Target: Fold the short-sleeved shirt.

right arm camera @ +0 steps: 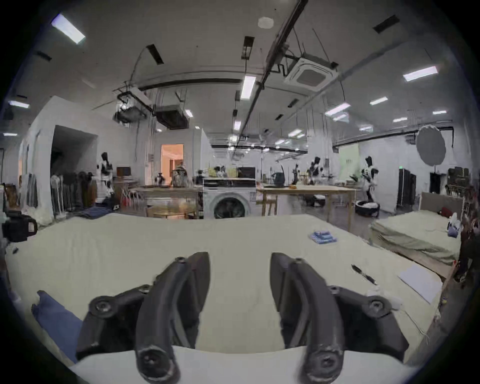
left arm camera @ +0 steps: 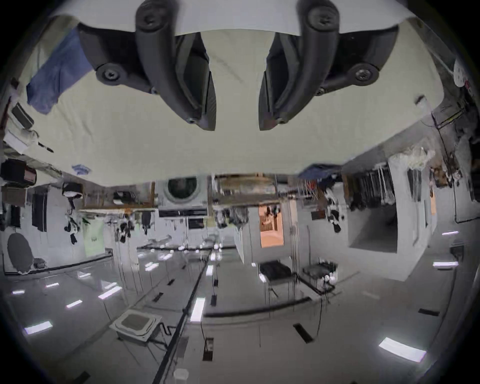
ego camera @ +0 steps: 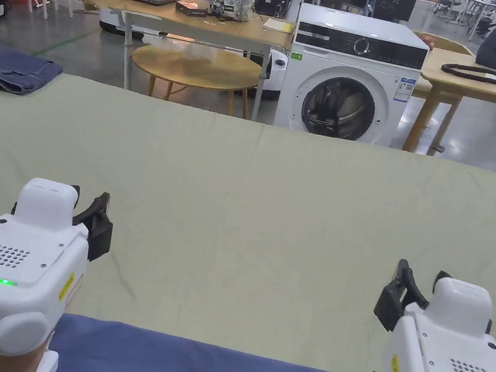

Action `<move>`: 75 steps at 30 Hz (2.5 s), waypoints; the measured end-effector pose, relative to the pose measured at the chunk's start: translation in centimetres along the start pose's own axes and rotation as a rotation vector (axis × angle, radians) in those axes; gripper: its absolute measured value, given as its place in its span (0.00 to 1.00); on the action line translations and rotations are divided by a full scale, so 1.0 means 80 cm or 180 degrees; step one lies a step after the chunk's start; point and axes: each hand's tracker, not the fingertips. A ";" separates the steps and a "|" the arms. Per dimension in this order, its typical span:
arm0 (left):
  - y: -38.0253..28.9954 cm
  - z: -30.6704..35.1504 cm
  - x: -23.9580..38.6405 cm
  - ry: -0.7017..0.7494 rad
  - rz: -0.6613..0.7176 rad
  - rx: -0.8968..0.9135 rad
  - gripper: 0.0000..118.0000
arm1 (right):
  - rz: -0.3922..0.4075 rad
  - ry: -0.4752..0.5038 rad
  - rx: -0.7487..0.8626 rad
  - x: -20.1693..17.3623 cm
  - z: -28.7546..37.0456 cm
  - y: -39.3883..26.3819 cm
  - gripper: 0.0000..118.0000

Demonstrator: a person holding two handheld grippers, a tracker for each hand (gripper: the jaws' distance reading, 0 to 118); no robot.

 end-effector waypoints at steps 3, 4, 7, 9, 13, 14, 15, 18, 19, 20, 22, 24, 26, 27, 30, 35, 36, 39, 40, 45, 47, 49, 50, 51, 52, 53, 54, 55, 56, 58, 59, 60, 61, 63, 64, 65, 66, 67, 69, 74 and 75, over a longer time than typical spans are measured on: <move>0.003 -0.004 -0.005 0.0034 0.0024 0.0124 0.06 | 0.0024 0.0031 0.0003 -0.014 -0.008 0.003 0.06; 0.006 -0.002 -0.003 0.0115 -0.0002 0.0167 0.01 | 0.0024 0.0045 0.0011 -0.017 -0.009 0.003 0.03; 0.014 0.000 -0.007 0.0071 0.0038 0.0201 0.00 | -0.0006 0.0102 0.0036 -0.025 -0.010 0.005 0.00; 0.015 -0.001 -0.012 0.0054 0.0049 0.0193 0.00 | -0.0007 0.0123 0.0010 -0.030 -0.012 0.008 0.00; 0.015 0.001 -0.047 -0.0093 0.0221 -0.0114 0.00 | 0.0033 0.0210 0.0004 -0.041 -0.016 0.011 0.00; 0.012 0.000 -0.058 -0.0147 0.0277 -0.0233 0.00 | 0.0054 0.0219 -0.0001 -0.043 -0.017 0.011 0.00; 0.008 -0.001 -0.073 -0.0220 0.0344 -0.0441 0.00 | 0.0075 0.0255 -0.0015 -0.046 -0.019 0.012 0.00; -0.014 -0.005 -0.119 -0.0256 0.0531 -0.0917 0.00 | 0.0125 0.0331 -0.0075 -0.052 -0.025 0.009 0.00; -0.024 -0.008 -0.139 -0.0357 0.0649 -0.1116 0.00 | 0.0146 0.0351 -0.0103 -0.054 -0.027 0.008 0.00; -0.033 -0.011 -0.155 -0.0488 0.0760 -0.1281 0.00 | 0.0160 0.0367 -0.0127 -0.056 -0.029 0.006 0.00; -0.060 -0.023 -0.188 -0.0868 0.1011 -0.1764 0.00 | 0.0190 0.0405 -0.0195 -0.059 -0.034 0.000 0.00; -0.082 -0.028 -0.212 -0.1042 0.1105 -0.1949 0.00 | 0.0216 0.0423 -0.0253 -0.061 -0.037 -0.005 0.00; -0.101 -0.030 -0.227 -0.1099 0.1057 -0.2177 0.00 | 0.0238 0.0435 -0.0295 -0.063 -0.040 -0.012 0.00; -0.110 -0.034 -0.236 -0.1183 0.1189 -0.2276 0.04 | 0.0250 0.0435 -0.0323 -0.064 -0.040 -0.014 0.00; -0.129 -0.042 -0.245 -0.1345 0.1597 -0.2545 0.42 | 0.0260 0.0460 -0.0401 -0.065 -0.043 -0.021 0.00; -0.175 -0.065 -0.266 -0.1711 0.2054 -0.2907 0.57 | 0.0281 0.0465 -0.0493 -0.063 -0.045 -0.029 0.00; -0.186 -0.070 -0.267 -0.1829 0.2280 -0.3017 0.57 | 0.0288 0.0464 -0.0506 -0.062 -0.045 -0.030 0.00; -0.201 -0.066 -0.245 -0.2148 0.2633 -0.3079 0.57 | 0.0305 0.0447 -0.0532 -0.060 -0.046 -0.032 0.00; -0.206 -0.067 -0.239 -0.2238 0.2756 -0.3010 0.57 | 0.0309 0.0441 -0.0539 -0.059 -0.046 -0.033 0.00; -0.235 -0.088 -0.216 -0.2463 0.3053 -0.2938 0.57 | 0.0282 0.0418 -0.0601 -0.055 -0.050 -0.038 0.00; -0.231 -0.091 -0.204 -0.2468 0.2980 -0.2874 0.44 | 0.0271 0.0415 -0.0627 -0.055 -0.050 -0.039 0.00; -0.230 -0.095 -0.199 -0.2218 0.2727 -0.2955 0.38 | 0.0268 0.0415 -0.0640 -0.054 -0.051 -0.040 0.00; -0.232 -0.097 -0.198 -0.2020 0.2575 -0.3070 0.26 | 0.0271 0.0421 -0.0645 -0.054 -0.051 -0.040 0.00; -0.235 -0.096 -0.196 -0.1950 0.2583 -0.3126 0.08 | 0.0276 0.0425 -0.0648 -0.054 -0.050 -0.040 0.00; -0.233 -0.094 -0.198 -0.2072 0.2764 -0.3028 0.05 | 0.0281 0.0426 -0.0647 -0.054 -0.050 -0.039 0.00; -0.222 -0.085 -0.190 -0.2021 0.2731 -0.2992 0.04 | 0.0282 0.0429 -0.0643 -0.054 -0.050 -0.039 0.00; -0.216 -0.081 -0.187 -0.1929 0.2645 -0.2955 0.04 | 0.0284 0.0435 -0.0642 -0.054 -0.050 -0.038 0.00; -0.212 -0.078 -0.186 -0.1923 0.2622 -0.2953 0.03 | 0.0285 0.0437 -0.0639 -0.053 -0.050 -0.037 0.00; -0.209 -0.075 -0.185 -0.1885 0.2622 -0.2941 0.03 | 0.0287 0.0440 -0.0634 -0.053 -0.050 -0.037 0.00; -0.194 -0.071 -0.185 -0.1855 0.2642 -0.2887 0.02 | 0.0294 0.0449 -0.0622 -0.052 -0.051 -0.034 0.00; -0.189 -0.069 -0.185 -0.1862 0.2636 -0.2870 0.02 | 0.0295 0.0452 -0.0619 -0.052 -0.052 -0.034 0.00; -0.180 -0.064 -0.184 -0.1867 0.2613 -0.2823 0.02 | 0.0296 0.0459 -0.0614 -0.052 -0.052 -0.032 0.00; -0.175 -0.068 -0.189 -0.1872 0.2559 -0.2781 0.02 | 0.0292 0.0465 -0.0607 -0.051 -0.053 -0.031 0.00; -0.159 -0.065 -0.192 -0.1864 0.2461 -0.2720 0.02 | 0.0288 0.0468 -0.0590 -0.051 -0.053 -0.029 0.00; -0.149 -0.061 -0.194 -0.1835 0.2429 -0.2702 0.02 | 0.0291 0.0476 -0.0584 -0.051 -0.053 -0.028 0.00; -0.140 -0.059 -0.199 -0.1777 0.2372 -0.2683 0.02 | 0.0289 0.0481 -0.0578 -0.051 -0.054 -0.028 0.00; -0.131 -0.056 -0.206 -0.1739 0.2312 -0.2671 0.02 | 0.0290 0.0488 -0.0573 -0.052 -0.054 -0.027 0.00; -0.122 -0.052 -0.214 -0.1693 0.2288 -0.2652 0.02 | 0.0295 0.0493 -0.0571 -0.052 -0.055 -0.026 0.00; -0.109 -0.049 -0.238 -0.1513 0.2217 -0.2624 0.02 | 0.0298 0.0509 -0.0567 -0.053 -0.055 -0.024 0.00; -0.079 -0.033 -0.276 -0.1053 0.2021 -0.2604 0.02 | 0.0305 0.0545 -0.0537 -0.058 -0.055 -0.020 0.00; -0.074 -0.028 -0.278 -0.0927 0.2016 -0.2632 0.02 | 0.0306 0.0548 -0.0528 -0.059 -0.054 -0.020 0.00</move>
